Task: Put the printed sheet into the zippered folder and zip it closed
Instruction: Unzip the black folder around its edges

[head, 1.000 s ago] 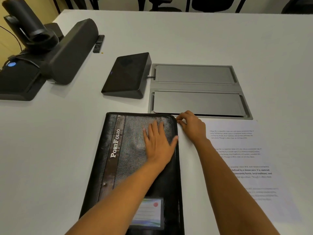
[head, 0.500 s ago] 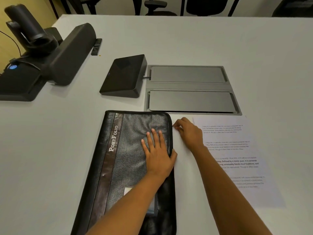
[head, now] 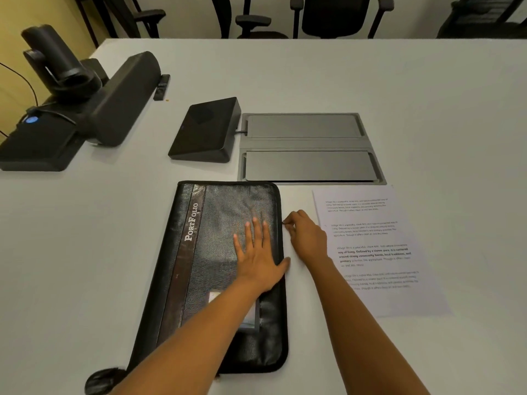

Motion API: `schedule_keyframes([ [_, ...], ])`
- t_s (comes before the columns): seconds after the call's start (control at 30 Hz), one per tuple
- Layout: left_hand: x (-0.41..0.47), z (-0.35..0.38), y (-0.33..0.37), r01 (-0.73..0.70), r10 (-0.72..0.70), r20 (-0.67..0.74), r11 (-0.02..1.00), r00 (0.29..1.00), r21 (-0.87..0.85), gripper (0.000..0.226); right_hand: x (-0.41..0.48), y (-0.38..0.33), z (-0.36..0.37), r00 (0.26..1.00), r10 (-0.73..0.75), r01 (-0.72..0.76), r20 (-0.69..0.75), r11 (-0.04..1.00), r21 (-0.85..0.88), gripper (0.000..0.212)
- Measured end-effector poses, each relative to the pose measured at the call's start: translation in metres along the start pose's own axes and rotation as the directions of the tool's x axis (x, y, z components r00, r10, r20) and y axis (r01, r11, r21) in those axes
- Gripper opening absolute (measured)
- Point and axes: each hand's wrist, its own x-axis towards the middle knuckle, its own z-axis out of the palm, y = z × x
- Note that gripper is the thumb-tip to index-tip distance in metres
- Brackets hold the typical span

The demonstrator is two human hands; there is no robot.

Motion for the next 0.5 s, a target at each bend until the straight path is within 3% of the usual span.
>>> schedule_keyframes([
  [0.5,-0.042,0.013,0.003,-0.006,0.007,-0.019,0.999,1.000,0.042,0.082,-0.059,-0.009,-0.004,0.999,-0.036,0.036,0.002,0.998,-0.043,0.014],
])
